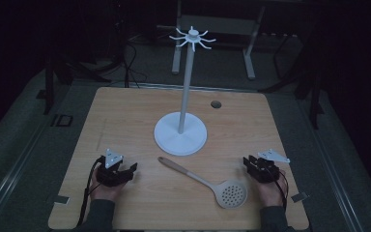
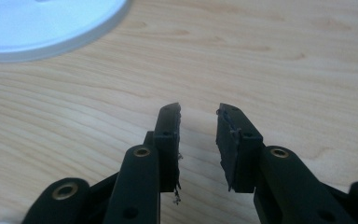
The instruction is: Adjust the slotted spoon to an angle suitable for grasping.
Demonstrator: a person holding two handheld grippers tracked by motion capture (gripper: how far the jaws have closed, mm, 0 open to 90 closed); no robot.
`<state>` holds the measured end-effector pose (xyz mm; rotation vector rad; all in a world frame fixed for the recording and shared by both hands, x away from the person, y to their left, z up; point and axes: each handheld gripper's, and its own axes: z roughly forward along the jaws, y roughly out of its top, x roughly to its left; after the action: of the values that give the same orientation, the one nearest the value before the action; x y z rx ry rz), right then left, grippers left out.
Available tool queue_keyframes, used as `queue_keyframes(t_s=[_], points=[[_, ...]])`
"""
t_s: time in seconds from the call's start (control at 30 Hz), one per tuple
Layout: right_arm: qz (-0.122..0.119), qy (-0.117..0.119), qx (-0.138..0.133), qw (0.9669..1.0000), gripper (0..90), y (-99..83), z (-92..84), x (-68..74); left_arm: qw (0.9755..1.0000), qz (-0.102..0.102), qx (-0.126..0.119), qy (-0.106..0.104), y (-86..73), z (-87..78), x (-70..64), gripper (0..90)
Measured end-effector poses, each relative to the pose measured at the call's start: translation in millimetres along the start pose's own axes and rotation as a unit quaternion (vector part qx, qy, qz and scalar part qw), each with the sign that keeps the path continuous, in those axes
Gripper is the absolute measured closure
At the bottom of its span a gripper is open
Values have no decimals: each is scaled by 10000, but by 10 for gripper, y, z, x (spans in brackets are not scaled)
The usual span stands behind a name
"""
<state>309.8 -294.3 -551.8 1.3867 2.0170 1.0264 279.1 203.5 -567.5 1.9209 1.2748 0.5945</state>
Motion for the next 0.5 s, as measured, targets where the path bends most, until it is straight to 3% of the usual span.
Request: queue_keyframes(t_s=[0.3, 0.5], points=[[-440, 209, -86, 9988, 606, 138, -119, 170, 10000, 7, -3, 6, 1, -7, -4, 355], [-706, 352, -27, 9969, 623, 242, -146, 304, 10000, 0, 8, 16, 2, -1, -3, 356]])
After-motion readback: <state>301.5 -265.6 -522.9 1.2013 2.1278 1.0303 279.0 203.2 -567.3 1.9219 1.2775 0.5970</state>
